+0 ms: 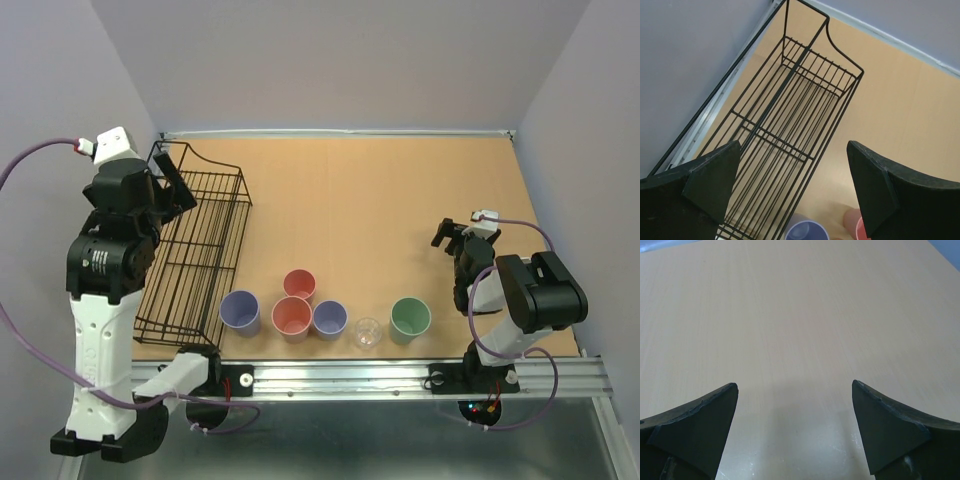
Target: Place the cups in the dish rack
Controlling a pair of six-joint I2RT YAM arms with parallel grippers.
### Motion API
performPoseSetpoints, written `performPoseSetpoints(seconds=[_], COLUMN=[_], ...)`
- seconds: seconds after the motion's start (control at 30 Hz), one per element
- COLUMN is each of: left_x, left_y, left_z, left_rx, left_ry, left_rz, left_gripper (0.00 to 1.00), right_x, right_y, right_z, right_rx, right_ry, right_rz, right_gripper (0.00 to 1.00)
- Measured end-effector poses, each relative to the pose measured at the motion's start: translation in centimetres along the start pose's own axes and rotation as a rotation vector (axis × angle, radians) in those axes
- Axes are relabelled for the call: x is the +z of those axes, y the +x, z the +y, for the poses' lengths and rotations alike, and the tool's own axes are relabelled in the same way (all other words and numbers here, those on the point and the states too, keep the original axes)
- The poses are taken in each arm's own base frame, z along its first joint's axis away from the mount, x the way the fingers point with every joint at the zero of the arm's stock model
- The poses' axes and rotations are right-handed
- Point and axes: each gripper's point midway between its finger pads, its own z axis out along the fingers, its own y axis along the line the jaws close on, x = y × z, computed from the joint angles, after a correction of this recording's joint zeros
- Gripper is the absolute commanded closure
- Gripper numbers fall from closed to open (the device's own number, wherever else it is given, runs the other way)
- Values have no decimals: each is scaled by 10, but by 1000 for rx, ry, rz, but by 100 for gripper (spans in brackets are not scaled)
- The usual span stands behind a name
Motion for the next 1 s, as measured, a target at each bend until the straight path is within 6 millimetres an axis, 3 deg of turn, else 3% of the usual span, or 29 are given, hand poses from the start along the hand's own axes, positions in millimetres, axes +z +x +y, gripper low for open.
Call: performPoseSetpoints(seconds=[0.53,0.63,0.7,0.83,0.93,1.0], left_x=[66,73,77,86,95,101], left_y=[50,60,62,63,66,67], left_z=[0,0,0,4,9,13], left_rx=[97,100,100,111,121,119], left_ry=[-146,-156,-158,-185,-209,-223], left_rz=[205,228,226,199,184,172], left_gripper=[3,3,4,4,4,5], right_x=[-1,-2,2,12,0,-21], right_y=[0,-11,-35,-117,-181,-215], right_z=[0,0,5,36,72,94], right_rx=[-2,-5,3,101,209,401], right_ry=[2,3,-1,-85,-246,-361], right_rz=[5,8,-9,-60,-109,-119], right_gripper=[0,0,0,0,0,0])
